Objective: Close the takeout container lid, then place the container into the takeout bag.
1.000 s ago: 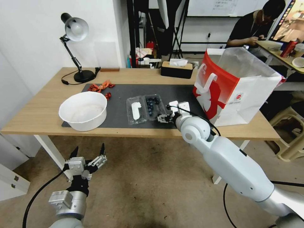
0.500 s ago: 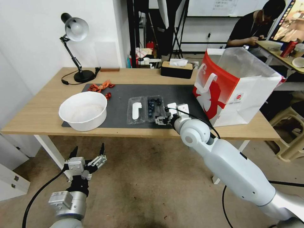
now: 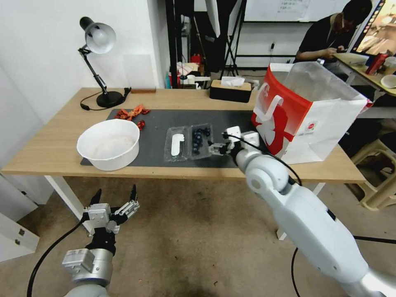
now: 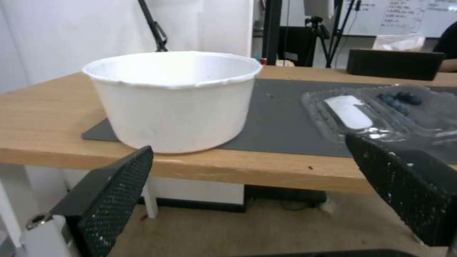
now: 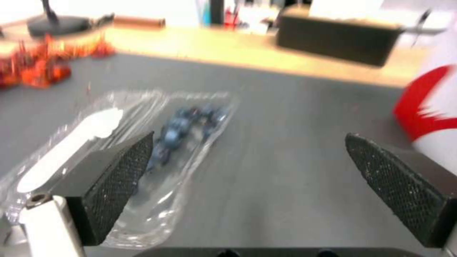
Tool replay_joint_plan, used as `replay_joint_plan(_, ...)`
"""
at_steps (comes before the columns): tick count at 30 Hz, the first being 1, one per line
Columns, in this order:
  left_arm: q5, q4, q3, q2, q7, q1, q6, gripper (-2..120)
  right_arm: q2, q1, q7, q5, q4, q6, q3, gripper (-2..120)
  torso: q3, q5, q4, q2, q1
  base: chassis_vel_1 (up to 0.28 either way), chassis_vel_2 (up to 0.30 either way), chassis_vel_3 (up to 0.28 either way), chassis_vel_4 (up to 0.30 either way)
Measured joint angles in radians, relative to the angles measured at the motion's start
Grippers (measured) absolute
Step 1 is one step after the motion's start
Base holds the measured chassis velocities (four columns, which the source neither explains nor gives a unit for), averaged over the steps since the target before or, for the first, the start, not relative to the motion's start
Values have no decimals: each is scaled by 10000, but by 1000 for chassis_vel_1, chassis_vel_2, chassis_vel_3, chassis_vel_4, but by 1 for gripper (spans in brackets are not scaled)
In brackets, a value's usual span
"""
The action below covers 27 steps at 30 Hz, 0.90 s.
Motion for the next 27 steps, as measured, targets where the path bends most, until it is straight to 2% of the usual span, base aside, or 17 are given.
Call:
replay_joint_plan(2, -149, -24, 68, 71, 63, -13, 20, 100, 41, -1349, -746, -1018, 466, 1538, 757, 100, 0, 3, -6, 0, -1, 0, 0, 0, 0)
replay_joint_plan(3, -149, -24, 68, 71, 63, -13, 20, 100, 41, -1349, -746, -1018, 466, 1538, 757, 100, 0, 3, -6, 0, -1, 0, 0, 0, 0)
replay_joint_plan(5, -313, -18, 107, 192, 104, -51, 39, 100, 116, -2458, -1216, -1757, 793, 2956, 1261, 100, -1, -1, -1, 1, -1, 0, 0, 0, 0)
replay_joint_plan(6, -313, -18, 107, 192, 104, -51, 39, 100, 116, -2458, -1216, -1757, 793, 2956, 1261, 100, -1, -1, -1, 1, -1, 0, 0, 0, 0)
replay_joint_plan(8, -536, 80, 139, 368, 135, -158, 99, 100, 299, -3440, -1403, -2338, 1001, 3938, 1585, 100, 0, -2, 1, 1, 0, 0, 0, 0, 0)
replay_joint_plan(10, -588, 104, 164, 411, 141, -194, 133, 100, 376, -3775, -1441, -2504, 1064, 4240, 1688, 100, 0, -2, -1, 0, 0, 0, 0, 0, 0)
replay_joint_plan(13, -693, 140, 372, 500, 207, -293, 221, 100, 804, -5361, -1787, -3217, 1337, 5614, 2359, 100, 0, 0, 0, 1, -1, 0, 0, 0, 0)
replay_joint_plan(14, -693, 140, 372, 500, 207, -293, 221, 100, 804, -5361, -1787, -3217, 1337, 5614, 2359, 100, 0, 0, 0, 1, -1, 0, 0, 0, 0)
replay_joint_plan(17, -853, 185, 545, 587, 267, -372, 276, 100, 1237, -6571, -2186, -3701, 1449, 6761, 2965, 100, 0, -2, -3, 1, -1, 0, 0, 0, 0)
replay_joint_plan(18, -853, 185, 545, 587, 267, -372, 276, 100, 1237, -6571, -2186, -3701, 1449, 6761, 2965, 100, 0, -2, -3, 1, -1, 0, 0, 0, 0)
replay_joint_plan(19, -952, 205, 631, 631, 283, -418, 330, 100, 1465, -7172, -2388, -3977, 1443, 7306, 3251, 100, 0, -2, -1, 1, -1, 0, 0, 0, 0)
replay_joint_plan(22, -1214, 212, 804, 713, 290, -505, 506, 100, 1825, -8250, -2732, -4303, 1322, 8096, 3603, 100, 0, -1, -5, 2, -1, 0, 0, 0, 0)
replay_joint_plan(27, -1473, 145, 884, 694, 290, -515, 564, 100, 2029, -8749, -2961, -4517, 982, 8710, 3697, 100, 0, -1, -1, 1, -2, 0, 0, 0, 0)
